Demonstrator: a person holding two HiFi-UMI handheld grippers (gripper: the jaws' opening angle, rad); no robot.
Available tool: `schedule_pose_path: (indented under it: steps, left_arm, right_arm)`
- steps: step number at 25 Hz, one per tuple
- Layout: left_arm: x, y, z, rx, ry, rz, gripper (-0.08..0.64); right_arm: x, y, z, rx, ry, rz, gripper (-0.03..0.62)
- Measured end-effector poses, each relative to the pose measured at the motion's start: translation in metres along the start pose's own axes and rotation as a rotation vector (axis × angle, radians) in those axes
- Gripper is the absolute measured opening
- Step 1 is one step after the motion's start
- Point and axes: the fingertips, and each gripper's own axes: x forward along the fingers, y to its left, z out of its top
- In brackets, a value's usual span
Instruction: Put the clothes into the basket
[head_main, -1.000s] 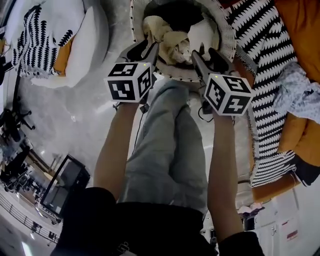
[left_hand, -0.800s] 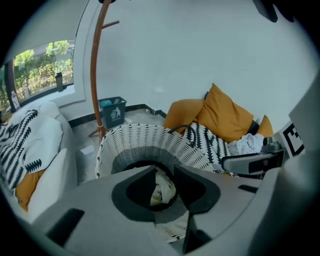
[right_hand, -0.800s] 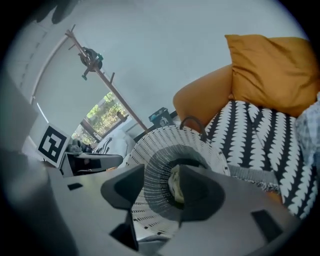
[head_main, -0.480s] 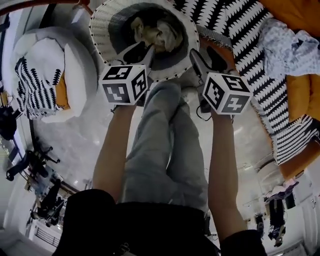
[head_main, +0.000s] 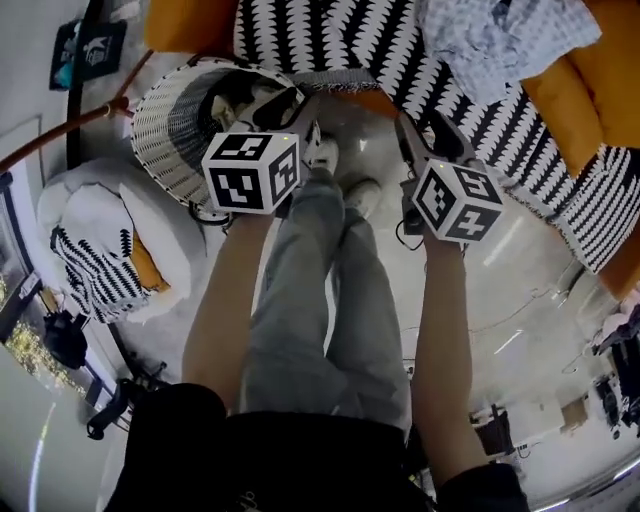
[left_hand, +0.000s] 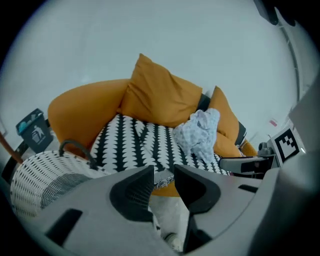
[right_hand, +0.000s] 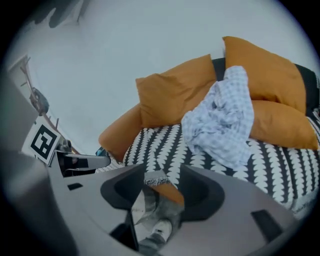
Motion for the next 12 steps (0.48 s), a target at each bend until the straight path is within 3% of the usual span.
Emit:
schedule_pose_path:
  steps: [4,12]
  left_arm:
    - [0.034,-0.040,0.012,0.081,0.041,-0.087,0.117]
    - [0.102,-0.097,0.055,0.171,0.086,-0.208,0.129]
  right_arm:
    - [-0.020,-0.044,0.009,0.084,-0.086,-0.084,0.207]
    - [-0.021,-0.121,0.065,0.129,-0.172,-0.216,0.209]
